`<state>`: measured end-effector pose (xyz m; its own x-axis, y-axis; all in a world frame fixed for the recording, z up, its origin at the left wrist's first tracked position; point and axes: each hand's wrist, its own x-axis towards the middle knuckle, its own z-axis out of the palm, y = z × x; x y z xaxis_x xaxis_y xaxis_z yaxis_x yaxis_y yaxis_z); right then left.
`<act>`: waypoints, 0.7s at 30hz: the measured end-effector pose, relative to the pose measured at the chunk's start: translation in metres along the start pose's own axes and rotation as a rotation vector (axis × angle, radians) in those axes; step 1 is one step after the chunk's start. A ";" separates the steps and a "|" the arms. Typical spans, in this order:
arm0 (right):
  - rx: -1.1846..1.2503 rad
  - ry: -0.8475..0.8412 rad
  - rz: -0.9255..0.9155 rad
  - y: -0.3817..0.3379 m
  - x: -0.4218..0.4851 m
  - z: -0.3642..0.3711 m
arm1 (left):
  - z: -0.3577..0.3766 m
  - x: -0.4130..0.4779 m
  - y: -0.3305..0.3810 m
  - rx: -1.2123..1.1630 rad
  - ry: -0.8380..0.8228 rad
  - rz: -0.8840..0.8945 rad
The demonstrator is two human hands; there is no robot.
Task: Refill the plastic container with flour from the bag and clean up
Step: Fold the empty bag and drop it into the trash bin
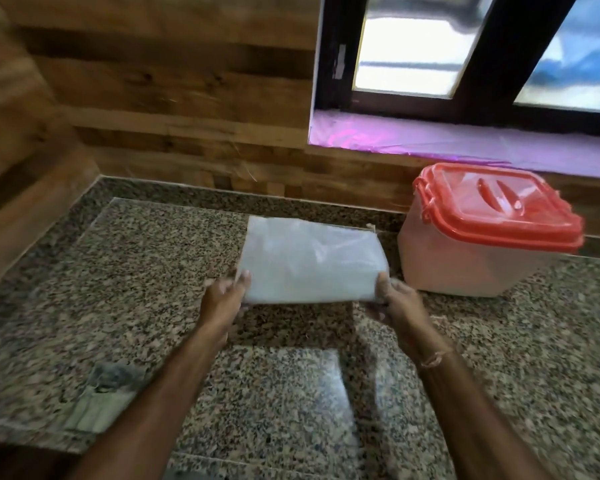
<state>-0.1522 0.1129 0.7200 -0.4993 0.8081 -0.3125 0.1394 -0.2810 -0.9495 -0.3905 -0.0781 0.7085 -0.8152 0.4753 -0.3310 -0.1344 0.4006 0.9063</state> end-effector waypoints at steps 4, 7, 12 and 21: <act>-0.210 -0.029 0.145 0.063 -0.023 -0.015 | -0.006 -0.029 -0.068 0.326 -0.073 -0.090; -0.364 -0.061 0.235 0.098 -0.041 -0.028 | -0.009 -0.043 -0.110 0.631 -0.114 -0.083; -0.548 -0.021 0.266 0.116 -0.042 -0.037 | 0.017 -0.035 -0.122 1.101 -0.048 0.528; -0.759 0.014 0.262 0.121 -0.028 -0.038 | 0.038 -0.029 -0.160 1.221 -0.180 0.430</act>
<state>-0.0887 0.0756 0.6129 -0.3594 0.7728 -0.5231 0.7968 -0.0376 -0.6031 -0.3238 -0.1260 0.5628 -0.5655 0.8018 -0.1934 0.7885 0.5943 0.1581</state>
